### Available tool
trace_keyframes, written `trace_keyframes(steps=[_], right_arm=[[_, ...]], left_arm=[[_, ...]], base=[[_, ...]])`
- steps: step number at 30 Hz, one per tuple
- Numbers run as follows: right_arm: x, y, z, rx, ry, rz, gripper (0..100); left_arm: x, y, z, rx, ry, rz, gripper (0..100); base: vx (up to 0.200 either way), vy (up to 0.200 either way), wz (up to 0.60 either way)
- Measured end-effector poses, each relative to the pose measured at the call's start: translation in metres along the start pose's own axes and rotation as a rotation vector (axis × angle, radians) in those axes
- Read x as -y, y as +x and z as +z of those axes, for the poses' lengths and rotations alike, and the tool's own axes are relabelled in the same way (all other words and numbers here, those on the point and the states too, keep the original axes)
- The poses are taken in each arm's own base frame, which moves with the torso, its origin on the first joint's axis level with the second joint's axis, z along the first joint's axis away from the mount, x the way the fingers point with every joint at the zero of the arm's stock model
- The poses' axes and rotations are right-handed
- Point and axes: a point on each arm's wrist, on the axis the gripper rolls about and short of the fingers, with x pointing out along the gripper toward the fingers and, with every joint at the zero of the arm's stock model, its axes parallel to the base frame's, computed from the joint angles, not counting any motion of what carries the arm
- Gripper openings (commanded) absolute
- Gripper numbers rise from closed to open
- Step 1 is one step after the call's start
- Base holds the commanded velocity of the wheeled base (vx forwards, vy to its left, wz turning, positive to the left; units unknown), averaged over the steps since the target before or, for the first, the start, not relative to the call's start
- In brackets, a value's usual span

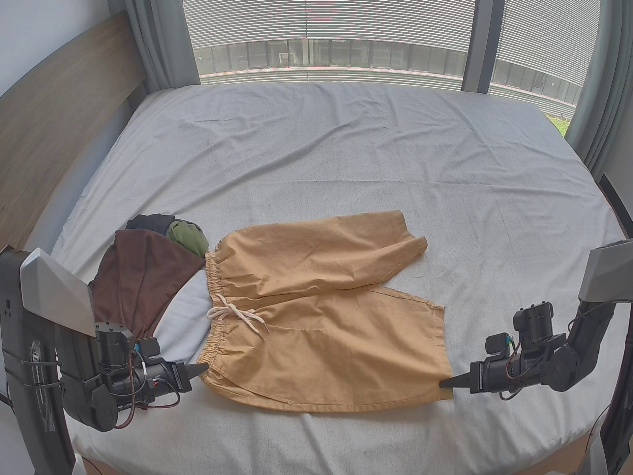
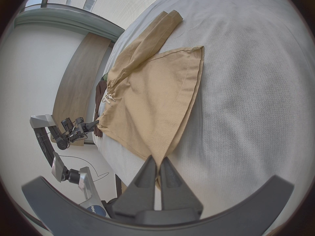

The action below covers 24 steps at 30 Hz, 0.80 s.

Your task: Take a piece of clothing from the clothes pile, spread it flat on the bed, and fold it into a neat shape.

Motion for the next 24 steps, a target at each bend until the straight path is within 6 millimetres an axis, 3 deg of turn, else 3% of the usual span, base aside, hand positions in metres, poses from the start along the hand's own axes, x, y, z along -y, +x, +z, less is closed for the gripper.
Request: trace_keyframes(steps=[5,9,18,24], right_arm=[[0.000,-0.001,0.003,0.017,-0.006,-0.002,100],[0.001,-0.005,0.019,0.096,-0.035,0.002,100],[-0.002,-0.011,0.085,0.335,-0.126,0.019,100],[0.001,-0.004,0.130,0.450,-0.177,0.038,100]], left_arm=[[0.000,0.000,0.001,0.004,-0.001,-0.001,100],[0.000,0.000,0.005,0.024,0.004,-0.003,100],[0.007,-0.004,0.016,0.071,0.005,-0.021,100],[0.012,-0.005,0.022,0.091,0.002,-0.037,100]], base=[[0.000,0.000,0.00],[0.000,0.000,0.00],[0.000,0.000,0.00],[0.000,0.000,0.00]])
